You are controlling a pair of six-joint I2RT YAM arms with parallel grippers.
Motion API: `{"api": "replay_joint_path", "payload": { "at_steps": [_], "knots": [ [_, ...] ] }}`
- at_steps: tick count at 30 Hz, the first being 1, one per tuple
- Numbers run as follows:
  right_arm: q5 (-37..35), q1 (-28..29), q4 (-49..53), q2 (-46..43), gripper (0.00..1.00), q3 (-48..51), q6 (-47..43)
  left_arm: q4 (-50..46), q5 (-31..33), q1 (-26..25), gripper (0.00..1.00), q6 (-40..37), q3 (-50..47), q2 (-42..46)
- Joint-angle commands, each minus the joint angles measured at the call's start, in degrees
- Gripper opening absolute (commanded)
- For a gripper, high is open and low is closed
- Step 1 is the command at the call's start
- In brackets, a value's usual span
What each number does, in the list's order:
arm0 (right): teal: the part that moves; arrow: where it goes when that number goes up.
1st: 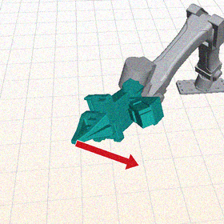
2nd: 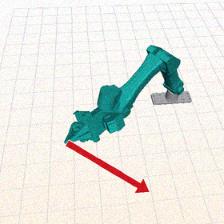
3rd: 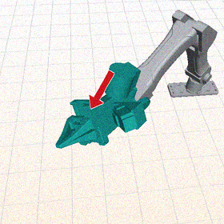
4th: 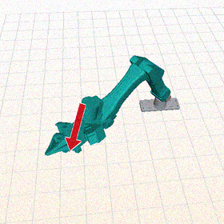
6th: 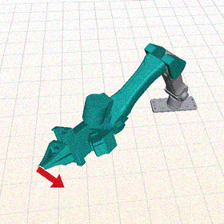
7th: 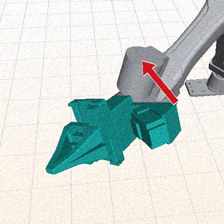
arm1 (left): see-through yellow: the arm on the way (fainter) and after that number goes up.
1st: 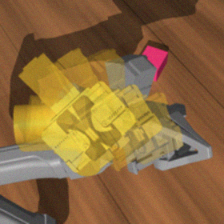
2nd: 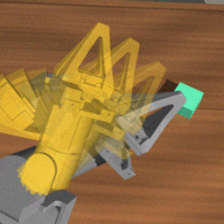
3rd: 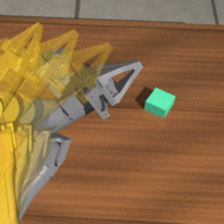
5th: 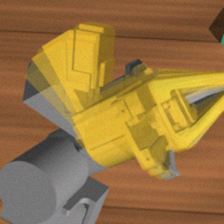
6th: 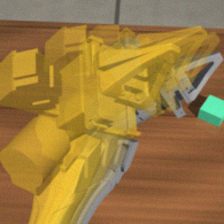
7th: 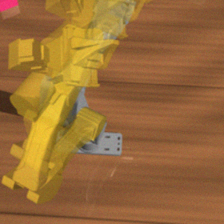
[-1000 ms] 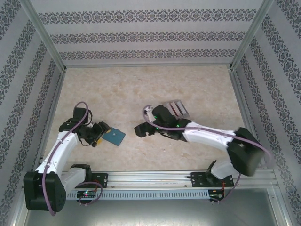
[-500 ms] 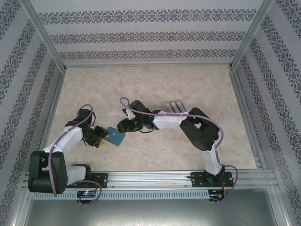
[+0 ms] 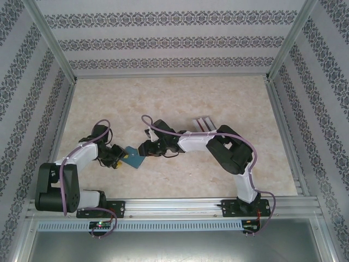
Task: Put the credit cards into the card holder
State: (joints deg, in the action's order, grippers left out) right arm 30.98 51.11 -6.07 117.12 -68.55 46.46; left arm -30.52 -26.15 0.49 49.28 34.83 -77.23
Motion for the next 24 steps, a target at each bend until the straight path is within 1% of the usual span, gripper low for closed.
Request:
{"api": "replay_joint_path", "payload": {
  "at_steps": [1,4,8,12,13,15,16,17,19,22,24],
  "knots": [
    [1.1,1.4,-1.6,-0.3,0.43,1.4,1.2,3.0,-1.2,0.6,0.42,-2.1,0.7,-2.2],
    [2.8,1.9,-3.8,-0.2,0.40,2.0,2.4,5.3,-3.2,0.3,0.39,-2.0,0.2,-3.4],
    [3.9,2.1,-9.5,-0.5,0.36,4.4,5.5,5.5,-4.1,-0.1,0.37,-2.5,1.0,-4.8],
    [3.5,2.0,-13.4,-1.5,0.29,6.4,6.4,5.0,-4.3,-0.2,0.37,-3.7,1.8,-5.1],
    [3.5,2.1,-14.2,-1.5,0.26,6.6,6.6,5.3,-5.2,-0.2,0.38,-4.0,2.0,-5.4],
    [4.0,2.1,-17.4,-1.4,0.18,7.4,7.6,5.9,-8.5,-0.2,0.46,-5.4,3.0,-6.9],
    [4.2,2.1,-19.6,-1.4,0.14,8.0,8.6,5.5,-10.5,-0.2,0.48,-6.7,3.9,-8.3],
    [4.3,2.1,-21.7,-1.4,0.11,8.7,9.6,4.8,-11.9,-0.2,0.48,-7.9,5.0,-9.4],
    [4.2,2.0,-25.2,-1.5,0.08,10.1,11.7,3.8,-13.7,-0.4,0.48,-9.8,6.4,-11.1],
    [3.5,2.0,-27.8,-2.2,0.05,12.0,13.2,3.5,-14.7,-0.5,0.47,-11.1,7.5,-11.9],
    [2.5,2.0,-28.5,-3.3,0.05,13.6,13.6,3.7,-15.8,-0.8,0.42,-11.5,7.9,-12.8]
  ]
}}
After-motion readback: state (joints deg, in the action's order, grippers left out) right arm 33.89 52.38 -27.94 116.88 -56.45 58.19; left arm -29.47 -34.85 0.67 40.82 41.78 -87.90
